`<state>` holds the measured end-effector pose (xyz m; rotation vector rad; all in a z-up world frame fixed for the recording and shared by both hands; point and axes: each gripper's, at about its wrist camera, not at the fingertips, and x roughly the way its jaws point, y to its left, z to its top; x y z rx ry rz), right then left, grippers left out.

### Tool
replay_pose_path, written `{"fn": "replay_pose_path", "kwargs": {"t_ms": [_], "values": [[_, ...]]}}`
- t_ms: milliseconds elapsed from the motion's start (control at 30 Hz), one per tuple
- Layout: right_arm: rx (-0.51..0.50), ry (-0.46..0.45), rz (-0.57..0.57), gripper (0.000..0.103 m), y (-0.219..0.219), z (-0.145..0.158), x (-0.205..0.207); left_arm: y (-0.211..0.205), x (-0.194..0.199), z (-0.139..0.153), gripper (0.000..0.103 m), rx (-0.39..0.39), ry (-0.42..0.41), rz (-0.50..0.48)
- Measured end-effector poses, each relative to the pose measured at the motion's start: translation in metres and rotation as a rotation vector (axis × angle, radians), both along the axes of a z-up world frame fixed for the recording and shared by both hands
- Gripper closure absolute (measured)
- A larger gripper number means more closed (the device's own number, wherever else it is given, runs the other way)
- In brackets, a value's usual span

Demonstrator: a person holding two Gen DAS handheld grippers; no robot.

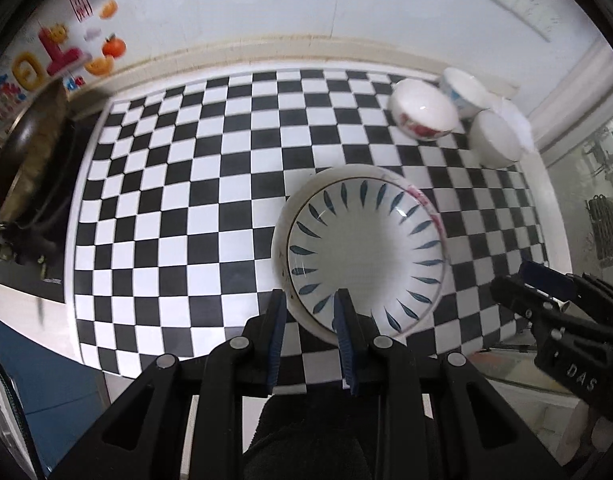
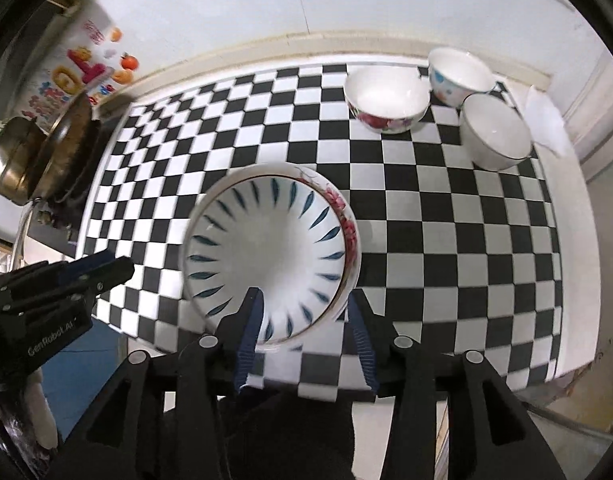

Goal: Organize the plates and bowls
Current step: 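Lower the three-plate stack with both grippers onto the middle of the cloth, then open both grippers and lift them away from the plate stack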

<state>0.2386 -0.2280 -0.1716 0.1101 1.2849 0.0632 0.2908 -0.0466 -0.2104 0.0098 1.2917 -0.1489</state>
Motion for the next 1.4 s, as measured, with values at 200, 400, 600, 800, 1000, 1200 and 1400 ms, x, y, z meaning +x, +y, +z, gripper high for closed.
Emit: {"fn": "replay_pose_path", "kwargs": {"t_ms": [200,400,600,800,1000,1200,1400], "values": [[0.006,-0.071,-0.025,0.029,0.006,0.040,-0.045,0.000,-0.032,0.031,0.076,0.008,-0.061,-0.014],[-0.006,-0.147,-0.055,0.021,0.012,0.078,-0.082,0.003,-0.059,0.059,0.052,-0.007,-0.125,-0.013],[-0.037,-0.225,-0.075,0.018,0.015,0.114,-0.109,0.008,-0.082,0.085,0.028,-0.026,-0.204,0.012],[-0.049,-0.259,-0.066,0.017,0.020,0.132,-0.130,0.011,-0.103,0.101,0.015,-0.040,-0.247,0.019],[-0.050,-0.286,-0.065,0.016,0.026,0.144,-0.150,0.012,-0.119,0.108,0.015,-0.033,-0.274,0.027],[-0.045,-0.293,-0.072,0.015,0.026,0.147,-0.156,0.012,-0.130,0.111,0.015,-0.027,-0.283,0.019],[-0.020,-0.299,-0.067,0.015,0.021,0.148,-0.156,0.007,-0.126,0.115,0.015,-0.016,-0.300,0.027]]}}
